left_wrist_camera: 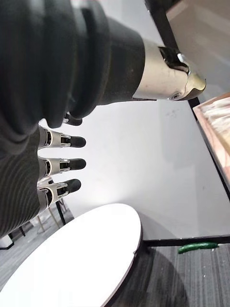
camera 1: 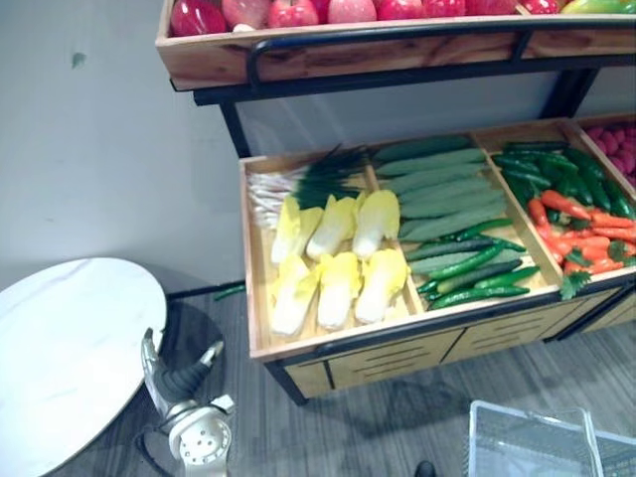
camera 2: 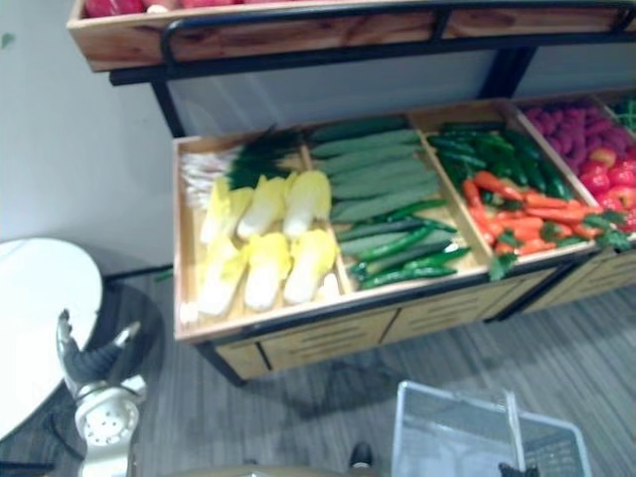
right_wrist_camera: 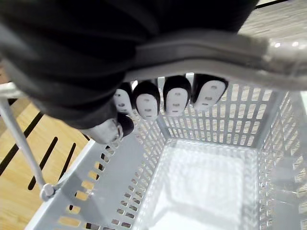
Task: Pick vegetable in the basket
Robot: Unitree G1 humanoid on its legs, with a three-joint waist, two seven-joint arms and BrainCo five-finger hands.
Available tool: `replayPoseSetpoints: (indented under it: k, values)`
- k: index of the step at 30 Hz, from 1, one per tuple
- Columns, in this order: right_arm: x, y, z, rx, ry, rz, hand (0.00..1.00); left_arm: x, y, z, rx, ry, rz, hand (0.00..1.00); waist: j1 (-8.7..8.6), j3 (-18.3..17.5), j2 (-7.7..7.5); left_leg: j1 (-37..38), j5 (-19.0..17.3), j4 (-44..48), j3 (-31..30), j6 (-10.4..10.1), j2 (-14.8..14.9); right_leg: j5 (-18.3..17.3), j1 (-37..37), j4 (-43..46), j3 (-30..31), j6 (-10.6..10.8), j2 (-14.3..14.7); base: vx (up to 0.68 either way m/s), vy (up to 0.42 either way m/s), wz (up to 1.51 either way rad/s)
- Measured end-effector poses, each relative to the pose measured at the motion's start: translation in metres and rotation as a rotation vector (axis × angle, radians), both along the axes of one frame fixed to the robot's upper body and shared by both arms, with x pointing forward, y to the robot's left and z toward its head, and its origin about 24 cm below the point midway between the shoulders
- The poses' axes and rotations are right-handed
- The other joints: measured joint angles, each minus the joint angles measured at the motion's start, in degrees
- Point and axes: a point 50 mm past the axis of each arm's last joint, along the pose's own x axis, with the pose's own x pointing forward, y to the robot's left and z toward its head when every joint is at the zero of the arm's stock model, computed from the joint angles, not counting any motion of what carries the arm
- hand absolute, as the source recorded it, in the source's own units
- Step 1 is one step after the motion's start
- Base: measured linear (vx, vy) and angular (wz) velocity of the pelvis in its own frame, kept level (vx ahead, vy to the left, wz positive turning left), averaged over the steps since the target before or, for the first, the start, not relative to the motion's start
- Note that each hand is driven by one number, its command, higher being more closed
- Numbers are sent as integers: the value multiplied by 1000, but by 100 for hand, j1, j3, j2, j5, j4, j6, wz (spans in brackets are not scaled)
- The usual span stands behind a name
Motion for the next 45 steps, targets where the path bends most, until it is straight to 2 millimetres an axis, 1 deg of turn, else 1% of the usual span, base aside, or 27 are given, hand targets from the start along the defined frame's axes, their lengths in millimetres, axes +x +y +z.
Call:
replayPoseSetpoints:
  k: [1,3,5,6,10,12,14,17,21,24,25,28,33,45]
  values:
    - [3,1,0,1,-3,7,100,7,0,5,5,-25,-8,0,-12,0,0,12,-4,1,7,-2,18,0,-3,9,12,0,33,49,-26,-4]
    - [6,2,0,2,-6,18,100,15,1,10,11,-48,-16,0,-15,0,0,18,-9,1,27,-9,38,0,-10,9,38,0,45,31,-22,-5]
    - [14,3,1,1,-13,45,100,18,5,10,25,-41,-18,0,-16,2,-2,73,-28,1,124,-28,58,0,-12,10,135,-1,75,5,-17,-23]
    - [17,2,1,-2,-18,56,100,18,6,8,27,-31,-10,0,-24,6,-10,89,-47,1,180,-31,65,0,-14,10,199,-2,92,-11,-18,-27]
    - [20,2,2,-5,-22,61,100,21,7,0,5,-4,8,0,-38,3,-4,90,-102,1,289,-62,77,-2,-72,13,300,-4,119,-11,-21,-16]
    - [25,4,2,-4,-22,89,100,18,11,-9,-2,46,15,0,-153,0,13,88,-101,1,302,-58,73,-2,-114,23,318,-4,118,20,-18,-5]
    - [25,5,2,-3,-19,96,100,19,13,-13,-5,68,16,0,-169,1,11,95,-110,2,335,-50,79,-2,-118,23,350,-4,125,13,-14,-8]
    - [26,5,2,-4,-21,99,100,21,14,-17,-10,88,19,0,-156,10,13,94,-151,9,459,-57,79,-2,-176,27,473,-4,127,16,-10,-17]
    - [30,4,4,-12,-27,110,100,29,12,-18,-23,100,12,0,-171,146,52,81,-202,105,520,-53,78,-2,-222,51,538,-3,129,21,-16,-12]
    - [39,2,8,-33,-39,154,100,29,13,-23,-49,117,17,0,-177,196,101,64,-261,162,635,-71,86,-2,-308,75,659,-3,131,16,-18,-20]
    - [45,3,10,-39,-50,173,100,30,14,-24,-51,119,16,0,-271,240,117,63,-264,162,650,-75,86,-2,-321,75,677,-3,139,19,-23,-8]
    - [50,5,11,-39,-57,193,100,32,16,-21,-39,112,14,0,-285,249,123,44,-271,162,745,-84,86,-1,-410,94,779,-4,162,7,-27,-17]
    - [54,6,11,-40,-60,209,100,46,9,-14,-34,83,-27,0,-294,274,157,-8,-271,167,752,-84,92,-1,-488,131,794,-4,172,4,-39,-3]
    - [56,8,11,-43,-59,232,100,51,-3,-15,-19,95,-87,0,-304,297,182,1,-342,261,846,-81,95,-1,-512,161,912,-4,150,-17,-32,-4]
